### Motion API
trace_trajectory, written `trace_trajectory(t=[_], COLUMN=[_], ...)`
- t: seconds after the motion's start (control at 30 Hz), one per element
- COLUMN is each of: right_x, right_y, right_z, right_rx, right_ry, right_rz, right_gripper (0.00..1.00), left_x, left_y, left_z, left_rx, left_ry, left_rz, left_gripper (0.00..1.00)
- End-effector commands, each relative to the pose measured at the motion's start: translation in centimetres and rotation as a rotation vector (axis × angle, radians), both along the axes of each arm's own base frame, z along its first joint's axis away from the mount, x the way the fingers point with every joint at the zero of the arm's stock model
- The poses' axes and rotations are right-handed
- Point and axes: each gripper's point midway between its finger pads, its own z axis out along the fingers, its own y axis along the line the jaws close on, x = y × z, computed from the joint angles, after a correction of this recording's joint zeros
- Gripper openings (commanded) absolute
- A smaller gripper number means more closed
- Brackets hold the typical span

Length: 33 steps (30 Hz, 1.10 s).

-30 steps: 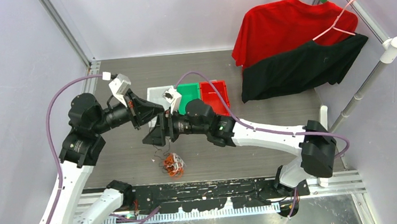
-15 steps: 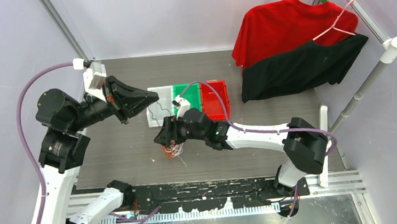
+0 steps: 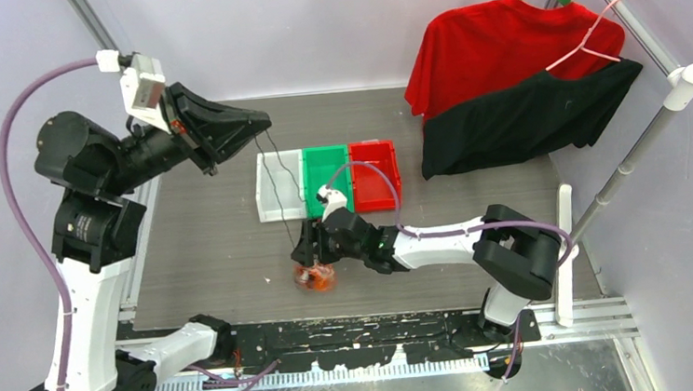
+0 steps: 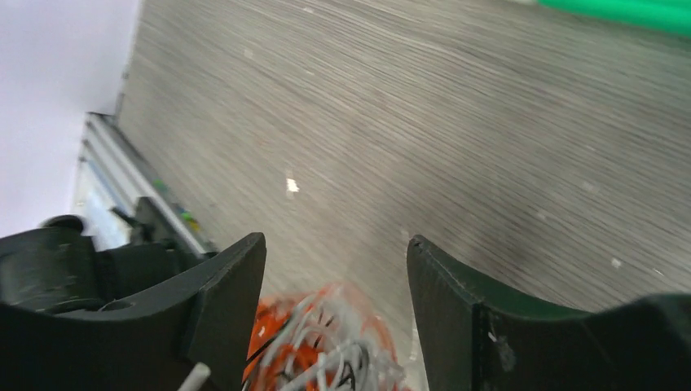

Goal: Untangle the cables
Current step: Untie the cable.

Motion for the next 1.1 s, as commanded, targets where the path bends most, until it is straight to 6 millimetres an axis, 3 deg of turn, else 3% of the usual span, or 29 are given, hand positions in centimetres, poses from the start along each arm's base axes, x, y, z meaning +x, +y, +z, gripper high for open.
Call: trace_trajectory(t=[0.0, 0.23, 0.47, 0.63, 0.73, 0.93, 1.07], right_x=[1.0, 0.5, 0.1, -0.1, 0.1, -0.1, 0.0], right_y=[-1.9, -4.5, -6.1, -6.9, -7.6, -8.4, -8.6], right_z=[-2.7, -6.2, -7.6, -8.4, -8.6, -8.5, -7.3], right_rx=[-0.055, -0.125, -0.188, -0.239, -0.26, -0.309, -0.308], right_ry=[-0.014, 0.004, -0.026, -0.044, -0.065, -0.106, -0.127], right_rz=[-0.097, -0.149, -0.171, -0.178, -0.206, -0.211, -0.215], right_gripper=[0.68, 0.68, 0.68, 0.73, 0.74, 0.74, 0.76], left_x=[-1.4, -1.1, 0.1, -0.3, 0.7, -0.9, -1.1], left_y=[1.4, 2.5, 4.4, 6.6, 6.5, 7.1, 6.5], left_z=[5.5, 9.3, 13.6, 17.6, 18.9, 21.5, 20.7], left_rx=[-0.071, -0.1, -0.138, -0.198, -0.2, -0.23, -0.202], left_ry=[-0.167, -0.27, -0.411, -0.571, -0.634, -0.763, -0.757], left_rz=[0.069, 0.151, 0.308, 0.443, 0.467, 0.483, 0.448], left_gripper=[0.0, 0.0, 0.0, 0.0, 0.0, 0.0, 0.0])
